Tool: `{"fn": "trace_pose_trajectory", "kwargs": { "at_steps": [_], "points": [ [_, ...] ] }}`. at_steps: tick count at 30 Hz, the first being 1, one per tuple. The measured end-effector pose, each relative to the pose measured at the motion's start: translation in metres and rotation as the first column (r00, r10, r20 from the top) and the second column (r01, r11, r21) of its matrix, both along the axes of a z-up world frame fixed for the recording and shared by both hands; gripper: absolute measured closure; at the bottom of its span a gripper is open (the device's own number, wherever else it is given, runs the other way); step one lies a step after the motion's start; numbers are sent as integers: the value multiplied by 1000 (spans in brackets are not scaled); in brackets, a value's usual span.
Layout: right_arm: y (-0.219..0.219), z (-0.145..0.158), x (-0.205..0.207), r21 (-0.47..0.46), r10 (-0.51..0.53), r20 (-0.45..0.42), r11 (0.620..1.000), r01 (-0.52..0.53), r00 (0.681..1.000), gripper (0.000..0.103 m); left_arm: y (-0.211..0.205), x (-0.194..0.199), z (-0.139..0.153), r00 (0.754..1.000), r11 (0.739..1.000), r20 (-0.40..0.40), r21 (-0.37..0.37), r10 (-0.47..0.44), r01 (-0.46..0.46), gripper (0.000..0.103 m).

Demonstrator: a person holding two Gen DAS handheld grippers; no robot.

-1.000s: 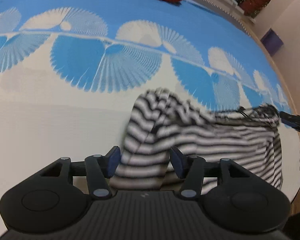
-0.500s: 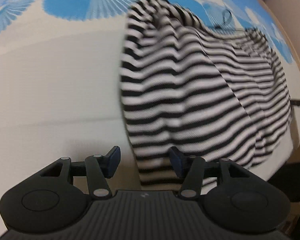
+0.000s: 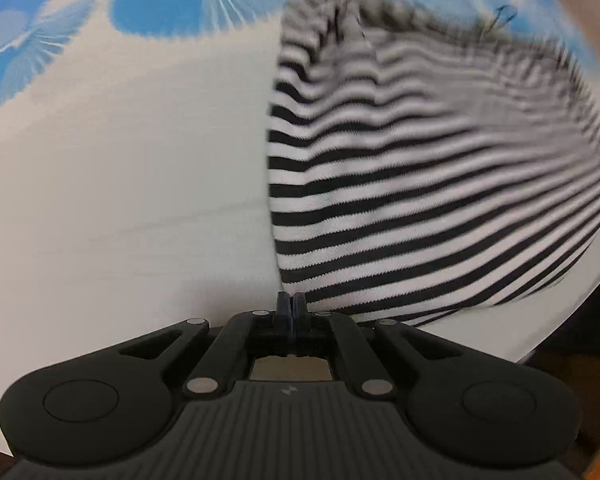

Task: Fold small clothes
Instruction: 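Fold the held hem over toward the hood and release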

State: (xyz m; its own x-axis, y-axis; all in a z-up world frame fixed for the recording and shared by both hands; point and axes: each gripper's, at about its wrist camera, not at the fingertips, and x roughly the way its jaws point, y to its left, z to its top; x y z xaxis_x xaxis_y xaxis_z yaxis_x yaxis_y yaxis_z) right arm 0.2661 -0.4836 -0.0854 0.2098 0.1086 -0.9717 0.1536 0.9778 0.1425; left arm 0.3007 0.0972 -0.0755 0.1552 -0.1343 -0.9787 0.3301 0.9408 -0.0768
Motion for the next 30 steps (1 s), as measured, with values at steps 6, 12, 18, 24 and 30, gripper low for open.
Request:
{"fn": "trace_pose_trajectory", "kwargs": {
  "at_steps": [6,12,18,24,30],
  "points": [
    [16,26,10,-149,19,170,989,7,985,80,9,27,40,974,979,152,-144,167,-145,78],
    [42,54,29,-275,130,480,961,8,868,62,-8,57,46,891,935,321,-258,321,-244,52],
    [86,35,67,-390,315,486,913,-120,815,53,-55,83,41,877,954,416,-265,242,-138,34],
    [127,3,103,-551,491,372,800,-238,788,55,-93,109,11,883,990,449,-103,137,-101,26],
    [126,6,136,-528,394,473,843,-105,788,100,-75,131,20,806,952,508,-199,302,-231,98]
  ]
}}
